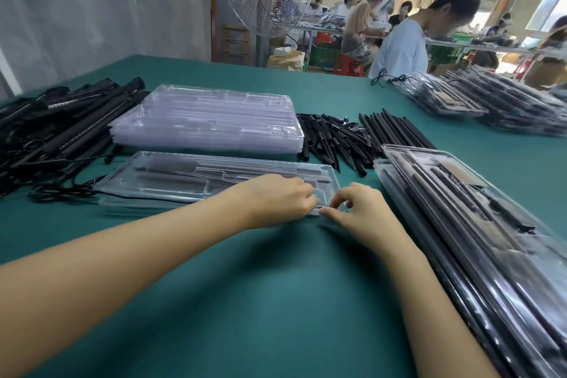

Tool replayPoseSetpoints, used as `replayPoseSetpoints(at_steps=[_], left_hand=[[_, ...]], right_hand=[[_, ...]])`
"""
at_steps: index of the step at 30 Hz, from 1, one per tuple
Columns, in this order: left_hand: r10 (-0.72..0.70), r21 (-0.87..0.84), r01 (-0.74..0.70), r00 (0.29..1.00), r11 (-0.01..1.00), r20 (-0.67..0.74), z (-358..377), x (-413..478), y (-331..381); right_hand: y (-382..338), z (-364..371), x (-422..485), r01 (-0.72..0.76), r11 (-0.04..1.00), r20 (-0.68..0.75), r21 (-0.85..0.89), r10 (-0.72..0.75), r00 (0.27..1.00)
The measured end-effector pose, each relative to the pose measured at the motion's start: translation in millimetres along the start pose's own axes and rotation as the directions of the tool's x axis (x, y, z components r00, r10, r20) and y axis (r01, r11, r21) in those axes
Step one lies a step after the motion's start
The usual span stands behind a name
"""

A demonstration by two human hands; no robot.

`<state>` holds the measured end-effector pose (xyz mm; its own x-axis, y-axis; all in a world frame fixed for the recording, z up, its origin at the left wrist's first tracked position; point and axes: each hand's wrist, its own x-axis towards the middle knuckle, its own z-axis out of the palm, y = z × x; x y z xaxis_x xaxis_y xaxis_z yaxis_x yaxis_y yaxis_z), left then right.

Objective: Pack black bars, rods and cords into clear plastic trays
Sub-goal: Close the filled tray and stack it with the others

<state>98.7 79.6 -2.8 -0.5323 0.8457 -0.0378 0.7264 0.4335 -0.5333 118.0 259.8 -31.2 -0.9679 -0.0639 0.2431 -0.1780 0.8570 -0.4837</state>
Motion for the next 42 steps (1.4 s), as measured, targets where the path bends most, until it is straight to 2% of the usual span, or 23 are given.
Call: replayPoseSetpoints(at_steps=[3, 6, 10, 13, 17, 21, 25, 29, 31, 33, 35, 37, 42], left_hand=[[-0.006, -0.010, 0.006, 0.999, 1.000, -0.037, -2, -1, -2], [-0.005, 0.043, 0.011, 0.991, 0.999, -0.133, 2, -2, 0], [-0.042, -0.020, 0.041, 0.997, 0.999, -0.060, 4, 6, 1], [-0.084, -0.073, 0.082, 0.996, 0.994, -0.026, 3, 9, -3], [-0.081, -0.101, 0.083, 0.996, 0.991, 0.025, 1, 11, -5], [-0.087, -0.120, 0.089, 0.996, 0.989, 0.021, 0, 13, -9], [-0.098, -0.134, 0.099, 0.995, 0.986, 0.014, 0, 12, -11], [-0.098, -0.111, 0.097, 0.995, 0.989, -0.004, -1, 11, -12], [-0.074, -0.089, 0.073, 0.997, 0.993, -0.003, 3, 10, -8], [-0.067, -0.090, 0.062, 0.996, 0.994, -0.056, 5, 7, -5], [-0.038, -0.052, 0.027, 0.975, 0.998, -0.218, 5, -1, -4], [-0.009, -0.027, -0.002, 0.920, 1.000, -0.393, 7, -10, -5], [-0.078, -0.018, 0.081, 0.837, 0.997, -0.542, 22, -21, 5]], right_hand=[[-2, 1, -1, 0.011, 1.000, 0.009, -0.006, -0.011, 1.000], [-5, 4, -1, 0.017, 0.999, -0.017, -0.038, -0.017, 1.000], [-6, 4, -3, 0.027, 0.995, -0.060, -0.099, -0.033, 0.998], [-6, 4, -2, 0.011, 1.000, -0.034, -0.024, -0.011, 0.999], [-11, 4, 1, -0.058, 0.998, 0.014, -0.018, 0.058, 0.998], [-12, 4, 1, -0.098, 0.995, -0.006, 0.015, 0.098, 0.995], [-15, 6, 2, 0.028, 0.993, -0.105, -0.118, -0.041, 0.994], [-16, 4, 4, 0.120, 0.992, -0.117, -0.034, -0.123, 0.985], [-16, 5, 3, 0.128, 0.990, -0.104, -0.061, -0.134, 0.986], [-16, 7, 3, 0.156, 0.977, -0.108, -0.147, -0.172, 0.979], [-17, 8, 3, 0.167, 0.964, -0.143, -0.209, -0.199, 0.970], [-17, 10, 3, 0.162, 0.959, -0.180, -0.234, -0.206, 0.962], [-16, 13, 2, 0.201, 0.954, -0.231, -0.221, -0.252, 0.940]])
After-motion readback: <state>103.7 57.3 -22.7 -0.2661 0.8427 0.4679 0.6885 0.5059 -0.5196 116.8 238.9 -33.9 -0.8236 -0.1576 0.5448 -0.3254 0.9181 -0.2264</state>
